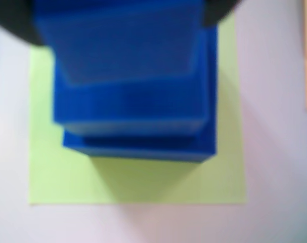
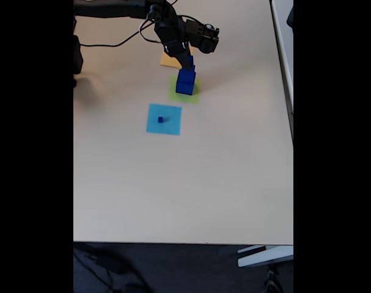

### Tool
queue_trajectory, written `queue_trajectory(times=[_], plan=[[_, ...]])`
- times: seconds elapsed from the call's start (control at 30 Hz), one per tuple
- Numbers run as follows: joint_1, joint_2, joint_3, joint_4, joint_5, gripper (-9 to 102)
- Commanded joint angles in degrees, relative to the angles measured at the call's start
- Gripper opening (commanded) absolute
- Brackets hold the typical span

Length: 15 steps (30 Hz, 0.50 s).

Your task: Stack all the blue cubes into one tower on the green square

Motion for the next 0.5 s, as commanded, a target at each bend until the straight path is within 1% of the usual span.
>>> queue_trajectory(times=[0.0,0.47], plan=[[-0.35,4.31,-0.26,-1.05,0.53,11],[-0.18,4.13,1.05,-2.11,0.26,11]])
